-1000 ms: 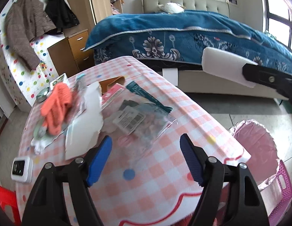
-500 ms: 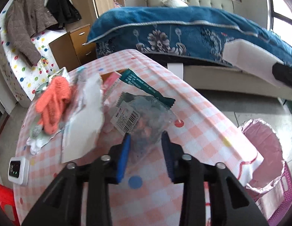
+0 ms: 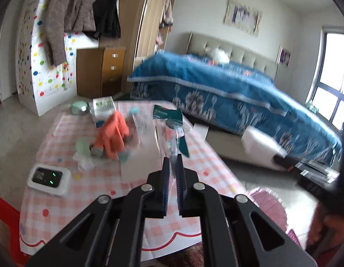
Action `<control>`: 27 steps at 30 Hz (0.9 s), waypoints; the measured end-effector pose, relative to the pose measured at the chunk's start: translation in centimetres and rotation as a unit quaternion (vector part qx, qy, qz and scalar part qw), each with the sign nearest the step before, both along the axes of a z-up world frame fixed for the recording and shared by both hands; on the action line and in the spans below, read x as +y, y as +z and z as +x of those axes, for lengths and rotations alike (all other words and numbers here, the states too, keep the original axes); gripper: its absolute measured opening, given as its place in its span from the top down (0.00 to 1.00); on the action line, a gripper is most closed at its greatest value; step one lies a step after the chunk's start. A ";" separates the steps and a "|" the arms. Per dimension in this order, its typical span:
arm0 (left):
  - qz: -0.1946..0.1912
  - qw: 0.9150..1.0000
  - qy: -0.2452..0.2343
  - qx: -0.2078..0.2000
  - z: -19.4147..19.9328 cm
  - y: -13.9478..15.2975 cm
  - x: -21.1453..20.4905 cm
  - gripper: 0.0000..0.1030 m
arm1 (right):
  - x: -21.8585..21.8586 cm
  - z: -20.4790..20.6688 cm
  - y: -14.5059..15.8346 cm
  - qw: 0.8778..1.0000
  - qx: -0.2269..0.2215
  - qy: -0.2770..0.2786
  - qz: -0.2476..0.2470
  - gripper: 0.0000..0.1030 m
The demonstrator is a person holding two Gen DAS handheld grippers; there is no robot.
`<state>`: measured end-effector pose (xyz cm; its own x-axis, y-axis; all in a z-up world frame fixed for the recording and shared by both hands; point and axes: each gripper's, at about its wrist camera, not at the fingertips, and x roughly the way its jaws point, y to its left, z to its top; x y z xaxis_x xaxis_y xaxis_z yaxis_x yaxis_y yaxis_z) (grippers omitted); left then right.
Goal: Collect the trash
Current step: 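Grasp the teal snack packet with the left tool while the right tool holds the foam block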
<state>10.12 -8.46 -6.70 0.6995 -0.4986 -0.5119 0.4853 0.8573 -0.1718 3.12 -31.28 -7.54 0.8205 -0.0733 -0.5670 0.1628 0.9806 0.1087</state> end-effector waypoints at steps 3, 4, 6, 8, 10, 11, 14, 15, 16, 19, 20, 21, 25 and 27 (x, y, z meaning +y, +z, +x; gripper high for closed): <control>0.008 1.000 0.007 -0.023 -0.7 1.1 0.4 0.96 | 0.7 0.0 0.2 1.000 0.000 0.008 -0.002 0.77; 0.014 0.999 0.012 -0.031 -0.8 1.0 0.6 0.96 | 0.9 0.0 0.3 1.000 0.001 0.010 -0.004 0.77; 0.031 0.998 0.020 -0.043 -0.7 0.4 0.8 0.96 | 1.2 0.0 0.3 1.000 0.002 0.012 -0.004 0.77; 0.048 0.998 0.027 -0.025 0.2 -1.2 1.1 0.95 | 1.4 0.0 0.1 1.000 0.004 0.014 -0.005 0.77; 0.047 0.998 0.045 0.026 1.9 -3.4 2.5 0.95 | 1.6 0.1 0.0 1.000 0.008 0.016 -0.006 0.77; 0.041 0.997 0.055 0.045 2.4 -4.1 3.2 0.94 | 1.7 0.2 -0.2 1.000 0.010 0.017 -0.007 0.77; 0.036 0.993 0.087 0.078 3.2 -5.5 5.0 0.62 | 1.9 0.5 -0.5 1.000 0.017 0.019 -0.006 0.77; 0.043 0.991 0.101 0.075 3.2 -5.7 5.5 0.53 | 2.1 0.6 -0.5 1.000 0.018 0.020 -0.006 0.77; 0.044 0.991 0.108 0.072 3.2 -5.7 5.9 0.47 | 2.2 0.7 -0.7 1.000 0.020 0.022 -0.005 0.77; 0.042 0.990 0.116 0.067 3.0 -5.6 6.7 0.46 | 2.8 1.0 -0.9 0.999 0.022 0.027 -0.006 0.77; 0.045 0.990 0.119 0.066 2.9 -5.6 6.9 0.45 | 3.0 1.1 -1.0 0.999 0.024 0.030 -0.006 0.77; 0.050 0.989 0.128 0.063 2.9 -5.5 7.0 0.45 | 3.3 1.2 -1.0 0.999 0.025 0.032 -0.005 0.77; 0.049 0.985 0.156 0.051 2.7 -5.0 8.4 0.45 | 3.8 1.3 -1.2 0.999 0.027 0.038 -0.008 0.77; 0.056 0.982 0.174 0.037 2.8 -4.7 8.7 0.45 | 3.8 1.3 -1.4 0.999 0.028 0.038 -0.009 0.77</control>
<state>12.95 0.22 -11.37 0.7772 -0.1729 -0.6050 0.1484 0.9847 -0.0908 4.44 -27.52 -8.93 0.7915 -0.0218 -0.6108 0.0924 0.9921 0.0843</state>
